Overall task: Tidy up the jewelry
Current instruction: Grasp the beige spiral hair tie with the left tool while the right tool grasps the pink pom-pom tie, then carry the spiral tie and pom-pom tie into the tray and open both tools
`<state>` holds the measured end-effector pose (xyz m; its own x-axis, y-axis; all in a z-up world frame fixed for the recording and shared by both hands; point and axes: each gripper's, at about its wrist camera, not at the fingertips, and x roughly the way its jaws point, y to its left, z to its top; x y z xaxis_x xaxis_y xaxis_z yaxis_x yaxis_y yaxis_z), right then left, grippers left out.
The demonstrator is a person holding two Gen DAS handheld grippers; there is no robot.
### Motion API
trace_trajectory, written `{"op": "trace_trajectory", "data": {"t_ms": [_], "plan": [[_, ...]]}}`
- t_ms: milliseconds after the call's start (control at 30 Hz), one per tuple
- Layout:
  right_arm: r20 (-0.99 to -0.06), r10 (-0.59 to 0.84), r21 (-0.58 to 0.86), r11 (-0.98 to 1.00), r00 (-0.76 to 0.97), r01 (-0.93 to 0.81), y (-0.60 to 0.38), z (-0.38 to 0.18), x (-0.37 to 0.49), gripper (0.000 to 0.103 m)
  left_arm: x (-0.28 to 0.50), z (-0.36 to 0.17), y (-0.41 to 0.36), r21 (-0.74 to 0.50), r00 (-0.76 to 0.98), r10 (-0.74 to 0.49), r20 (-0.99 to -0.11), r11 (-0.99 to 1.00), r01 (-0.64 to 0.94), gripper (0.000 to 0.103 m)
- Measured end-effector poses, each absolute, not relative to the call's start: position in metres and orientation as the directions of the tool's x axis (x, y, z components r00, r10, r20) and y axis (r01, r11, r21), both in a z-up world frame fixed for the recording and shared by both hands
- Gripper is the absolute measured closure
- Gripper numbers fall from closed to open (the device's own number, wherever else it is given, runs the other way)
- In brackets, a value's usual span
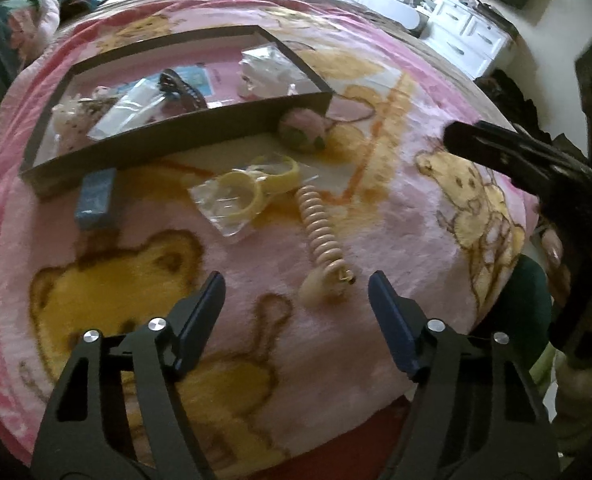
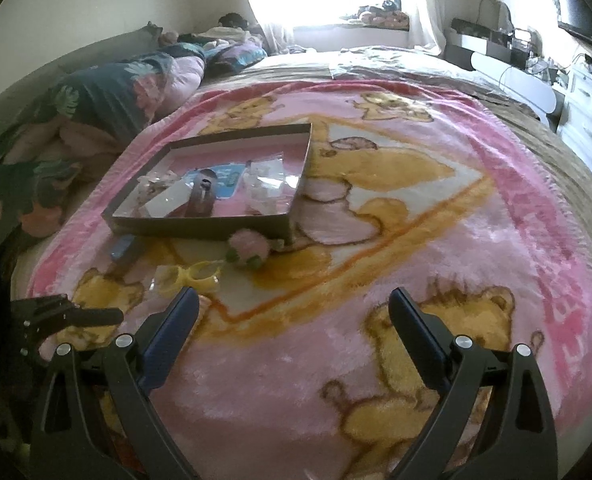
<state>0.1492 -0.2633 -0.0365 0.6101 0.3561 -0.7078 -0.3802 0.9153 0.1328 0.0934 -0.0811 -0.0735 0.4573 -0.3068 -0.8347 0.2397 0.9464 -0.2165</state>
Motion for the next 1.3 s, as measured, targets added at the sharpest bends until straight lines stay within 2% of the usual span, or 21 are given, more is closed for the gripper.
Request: {"op": "trace_trajectory", "data": {"t_ms": [200, 267, 333, 467, 567, 833, 867, 900, 1100, 1300], "plan": [[-0.74, 0.41, 0.194, 0.89, 0.534, -0.413, -0.247, -0.053, 0.182, 0.017, 0.103, -0.084, -0.097, -0.225, 0.433, -0.319, -0.843, 0.941, 0.255, 0.046], [-0.747, 0.43, 0.214, 0.878, 0.507, -0.428, -0.238, -0.058, 0.191, 0.02, 0.107, -0.088, -0.103, -0.211, 0.432, -0.309, -0.847, 0.942, 0.26, 0.054], [-0.752, 0.442, 0.225, 0.869, 0.488, -0.44, -0.23, -0.062, 0.197, 0.026, 0.11, -0.091, -0.106, -0.201, 0.429, -0.298, -0.853, 0.945, 0.258, 0.057], [-0.772, 0.448, 0.237, 0.861, 0.451, -0.45, -0.213, -0.075, 0.212, 0.033, 0.114, -0.093, -0.109, -0.163, 0.439, -0.272, -0.856, 0.949, 0.269, 0.074], [-0.785, 0.447, 0.248, 0.862, 0.429, -0.443, -0.205, -0.085, 0.22, 0.037, 0.115, -0.093, -0.104, -0.176, 0.44, -0.28, -0.853, 0.949, 0.263, 0.083], [-0.801, 0.432, 0.266, 0.877, 0.414, -0.401, -0.194, -0.103, 0.239, 0.038, 0.108, -0.088, -0.095, -0.219, 0.435, -0.318, -0.842, 0.939, 0.263, 0.085], [-0.8, 0.428, 0.263, 0.88, 0.421, -0.395, -0.193, -0.104, 0.24, 0.041, 0.106, -0.088, -0.094, -0.223, 0.433, -0.321, -0.842, 0.939, 0.263, 0.085], [-0.8, 0.422, 0.259, 0.884, 0.427, -0.39, -0.193, -0.105, 0.24, 0.05, 0.105, -0.087, -0.092, -0.228, 0.433, -0.324, -0.841, 0.938, 0.26, 0.085], [-0.783, 0.432, 0.271, 0.884, 0.448, -0.381, -0.201, -0.101, 0.233, 0.054, 0.096, -0.081, -0.084, -0.245, 0.436, -0.339, -0.834, 0.935, 0.258, 0.085], [-0.76, 0.432, 0.269, 0.889, 0.485, -0.371, -0.216, -0.086, 0.217, 0.055, 0.09, -0.071, -0.078, -0.252, 0.454, -0.35, -0.819, 0.932, 0.262, 0.091]]}}
